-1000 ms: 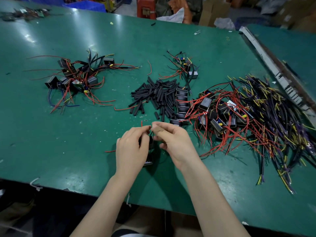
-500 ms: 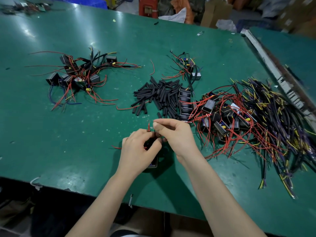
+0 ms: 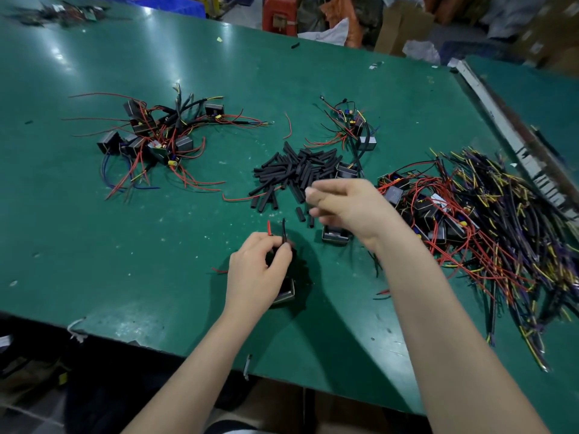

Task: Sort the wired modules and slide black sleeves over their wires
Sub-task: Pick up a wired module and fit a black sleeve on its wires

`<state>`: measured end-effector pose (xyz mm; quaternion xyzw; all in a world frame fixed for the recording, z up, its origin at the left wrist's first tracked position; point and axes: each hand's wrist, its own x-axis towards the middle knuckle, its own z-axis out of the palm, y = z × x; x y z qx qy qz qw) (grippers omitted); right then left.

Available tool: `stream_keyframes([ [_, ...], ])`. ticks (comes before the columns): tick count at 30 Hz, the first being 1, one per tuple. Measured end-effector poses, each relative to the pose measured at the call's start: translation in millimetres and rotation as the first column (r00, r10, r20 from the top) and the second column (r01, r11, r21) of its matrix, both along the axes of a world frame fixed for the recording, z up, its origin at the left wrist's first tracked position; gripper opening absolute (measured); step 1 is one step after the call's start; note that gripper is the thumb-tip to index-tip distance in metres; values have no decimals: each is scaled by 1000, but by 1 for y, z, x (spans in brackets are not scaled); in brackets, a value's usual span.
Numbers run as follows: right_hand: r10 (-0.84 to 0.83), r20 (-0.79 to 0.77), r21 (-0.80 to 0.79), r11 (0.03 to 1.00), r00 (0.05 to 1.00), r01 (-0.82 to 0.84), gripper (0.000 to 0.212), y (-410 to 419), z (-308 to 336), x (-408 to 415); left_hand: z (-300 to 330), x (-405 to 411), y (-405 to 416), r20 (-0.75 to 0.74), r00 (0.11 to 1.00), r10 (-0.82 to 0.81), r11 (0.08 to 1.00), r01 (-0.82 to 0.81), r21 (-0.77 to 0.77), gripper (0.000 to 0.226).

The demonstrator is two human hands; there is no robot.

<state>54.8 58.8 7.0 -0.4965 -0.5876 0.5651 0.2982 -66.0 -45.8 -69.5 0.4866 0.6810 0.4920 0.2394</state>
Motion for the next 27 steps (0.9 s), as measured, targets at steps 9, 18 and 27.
stream_keyframes([
  [9, -63, 908, 221, 913, 415, -343, 17, 10, -19, -48, -4, -1, 2, -59, 998, 10, 999, -8, 36, 17],
  [18, 92, 849, 168, 887, 520, -431, 39, 11, -28, -40, -5, -1, 1, -44, 999, -5, 998, 8, 57, 14],
  [27, -264, -197, 139, 946, 944, 294, 14, -38, -43, -7, -6, -1, -1, -38, 999, -20, 996, 24, 87, 10],
])
